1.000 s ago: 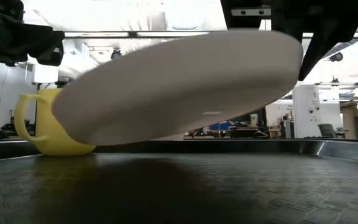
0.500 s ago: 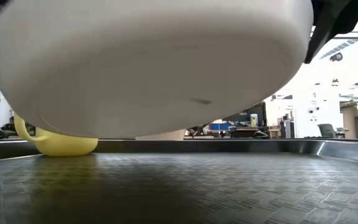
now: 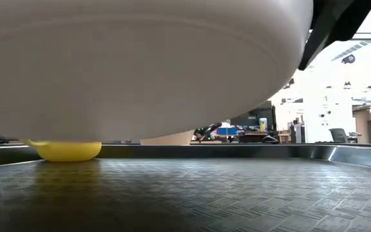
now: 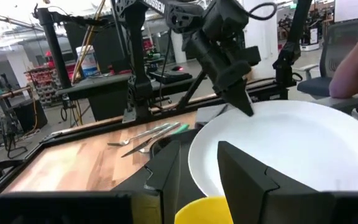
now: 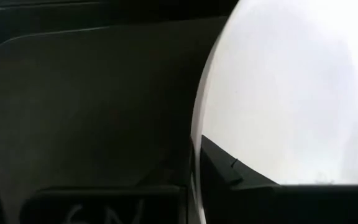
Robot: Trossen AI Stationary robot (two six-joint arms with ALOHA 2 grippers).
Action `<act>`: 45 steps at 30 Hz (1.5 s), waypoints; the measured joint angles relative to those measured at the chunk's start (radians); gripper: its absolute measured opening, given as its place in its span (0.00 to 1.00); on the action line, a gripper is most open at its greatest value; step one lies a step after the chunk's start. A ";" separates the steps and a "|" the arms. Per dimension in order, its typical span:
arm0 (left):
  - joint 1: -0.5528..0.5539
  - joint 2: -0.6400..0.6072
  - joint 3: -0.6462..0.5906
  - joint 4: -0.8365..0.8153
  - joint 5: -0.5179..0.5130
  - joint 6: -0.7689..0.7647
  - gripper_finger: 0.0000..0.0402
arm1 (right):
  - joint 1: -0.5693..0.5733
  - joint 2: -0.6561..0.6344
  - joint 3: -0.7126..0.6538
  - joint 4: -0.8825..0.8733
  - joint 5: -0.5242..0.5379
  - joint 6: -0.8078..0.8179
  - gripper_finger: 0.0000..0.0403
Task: Set up tray
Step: Put the white plate on the black tray to the bottom right of the yellow mug
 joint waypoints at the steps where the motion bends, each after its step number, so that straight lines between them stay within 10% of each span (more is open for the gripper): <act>1: 0.000 0.006 0.000 0.003 0.000 0.000 0.23 | 0.000 0.011 0.009 -0.002 0.000 -0.001 0.02; 45: 0.000 0.222 0.000 0.001 0.000 0.000 0.23 | -0.021 0.182 0.154 0.106 0.000 0.021 0.02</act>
